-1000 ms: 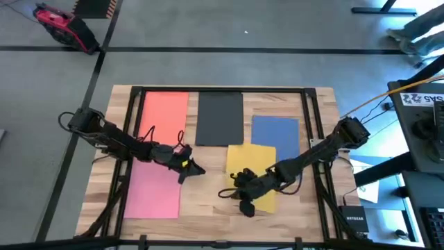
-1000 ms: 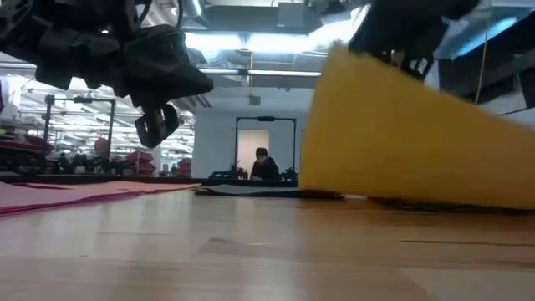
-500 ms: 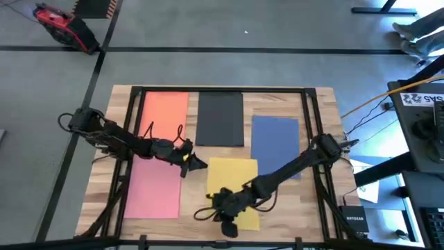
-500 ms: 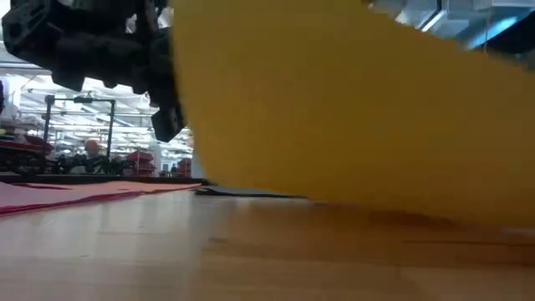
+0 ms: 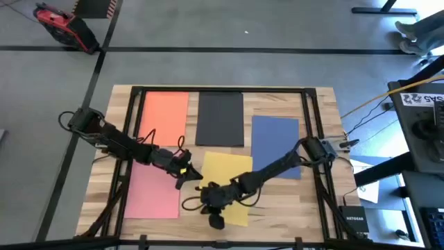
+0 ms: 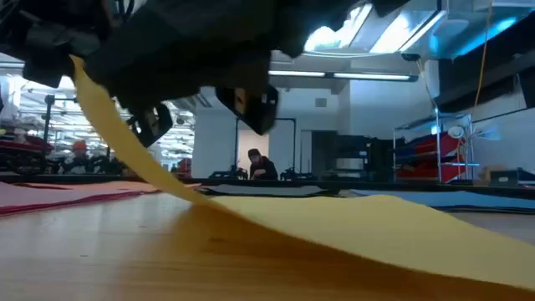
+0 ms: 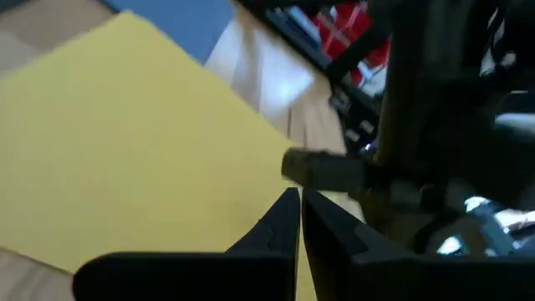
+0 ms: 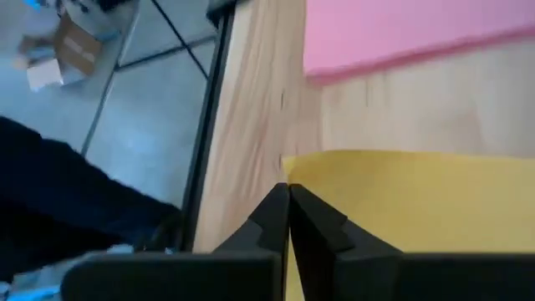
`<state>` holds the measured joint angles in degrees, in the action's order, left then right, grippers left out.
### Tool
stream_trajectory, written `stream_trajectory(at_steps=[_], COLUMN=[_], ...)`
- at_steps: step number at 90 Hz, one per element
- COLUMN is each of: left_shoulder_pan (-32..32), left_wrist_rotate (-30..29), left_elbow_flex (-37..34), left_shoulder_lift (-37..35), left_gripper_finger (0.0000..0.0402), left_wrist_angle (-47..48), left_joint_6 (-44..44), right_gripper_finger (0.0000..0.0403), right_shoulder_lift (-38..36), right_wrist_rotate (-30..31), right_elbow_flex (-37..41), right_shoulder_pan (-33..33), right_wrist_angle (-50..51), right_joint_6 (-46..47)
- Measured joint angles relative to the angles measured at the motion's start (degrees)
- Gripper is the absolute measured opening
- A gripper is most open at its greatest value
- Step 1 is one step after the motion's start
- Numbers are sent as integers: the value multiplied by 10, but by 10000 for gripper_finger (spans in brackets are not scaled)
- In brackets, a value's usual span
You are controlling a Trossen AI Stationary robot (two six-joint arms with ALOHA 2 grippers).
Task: Organize paper
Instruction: Move the yellow color paper to the bottom center of the table
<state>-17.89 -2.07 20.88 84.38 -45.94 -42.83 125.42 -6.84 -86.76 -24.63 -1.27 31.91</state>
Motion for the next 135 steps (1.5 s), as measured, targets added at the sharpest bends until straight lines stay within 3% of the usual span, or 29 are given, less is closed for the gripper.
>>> stream_trajectory(at_steps=[40, 73, 122, 135], left_shoulder_pan=[-6, -4, -4, -4], left_wrist_rotate=[-12, -28, -45, -44], left_elbow_flex=[0, 0, 2, 2], left_shoulder_lift=[0, 8, 92, 93], left_gripper_finger=[0, 0, 0, 0], left_wrist_angle=[46, 189, 166, 169], left_joint_6=[10, 18, 35, 43], right_gripper_finger=[0, 0, 1, 22], right_shoulder_lift=[1, 6, 6, 6], right_wrist_rotate=[-21, -33, -16, -15], right_elbow_flex=[0, 1, 1, -7], right_shoulder_pan=[11, 33, 33, 33], right_wrist_angle=[-17, -18, -22, -17], right_joint_6=[-27, -39, -39, -22])
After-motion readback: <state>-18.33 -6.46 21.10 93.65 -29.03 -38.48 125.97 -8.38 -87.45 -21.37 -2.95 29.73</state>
